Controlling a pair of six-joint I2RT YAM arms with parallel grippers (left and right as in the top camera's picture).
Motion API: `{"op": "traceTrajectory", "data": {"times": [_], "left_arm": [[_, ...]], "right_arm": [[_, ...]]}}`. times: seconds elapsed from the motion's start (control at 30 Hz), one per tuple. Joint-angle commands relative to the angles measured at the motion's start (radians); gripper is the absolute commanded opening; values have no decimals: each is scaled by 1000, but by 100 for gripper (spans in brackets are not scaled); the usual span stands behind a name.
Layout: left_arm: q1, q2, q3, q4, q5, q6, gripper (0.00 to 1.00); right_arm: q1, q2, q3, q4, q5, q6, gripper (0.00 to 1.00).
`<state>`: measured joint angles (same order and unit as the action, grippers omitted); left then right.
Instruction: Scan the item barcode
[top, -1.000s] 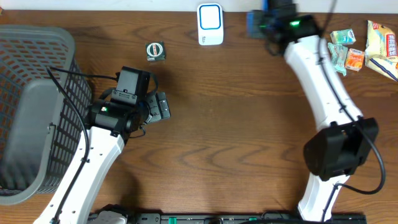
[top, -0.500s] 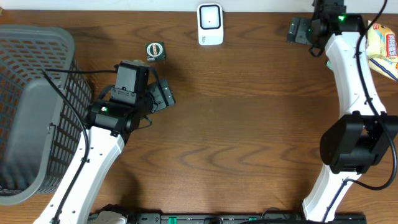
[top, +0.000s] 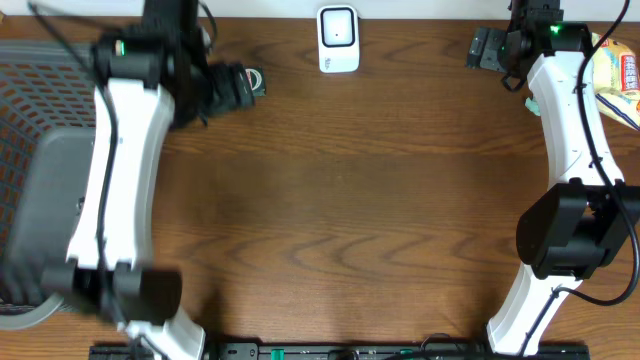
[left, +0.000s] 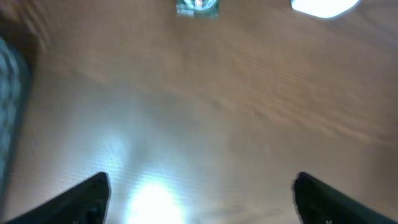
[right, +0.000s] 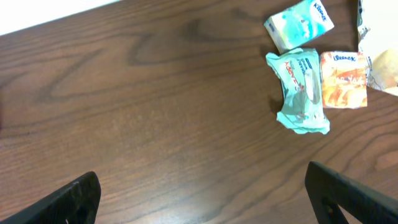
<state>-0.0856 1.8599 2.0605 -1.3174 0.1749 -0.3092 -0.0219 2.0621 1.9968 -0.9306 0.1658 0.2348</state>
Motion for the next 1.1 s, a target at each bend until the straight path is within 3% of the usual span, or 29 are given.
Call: {"op": "traceTrajectory", "data": {"times": [0.0, 0.07, 0.13, 0.2, 0.33, 0.43, 0.6, 1.07], "left_arm": [[30, 137, 104, 43, -52, 65, 86], [34, 174, 103, 136, -82, 65, 85], [34, 205, 103, 224, -101, 65, 71], [32, 232, 103, 301, -101, 57, 47], [19, 285, 103, 415, -101, 50, 21], [6, 337, 103, 470, -119, 50, 8], [1, 441, 103, 526, -203, 46, 7], [1, 609, 103, 639, -206, 46, 8]], "right_arm": [[-4, -3, -1, -2, 8, 8, 99], [-5, -3, -1, -1, 8, 8, 99], [-5, -3, -1, -1, 8, 8, 99], [-5, -3, -1, -1, 8, 8, 99], [-5, -3, -1, -1, 8, 8, 99], [-5, -3, -1, -1, 8, 8, 99], [-4, -3, -1, -1, 8, 8, 99], [-5, -3, -1, -2, 8, 8, 99]]}}
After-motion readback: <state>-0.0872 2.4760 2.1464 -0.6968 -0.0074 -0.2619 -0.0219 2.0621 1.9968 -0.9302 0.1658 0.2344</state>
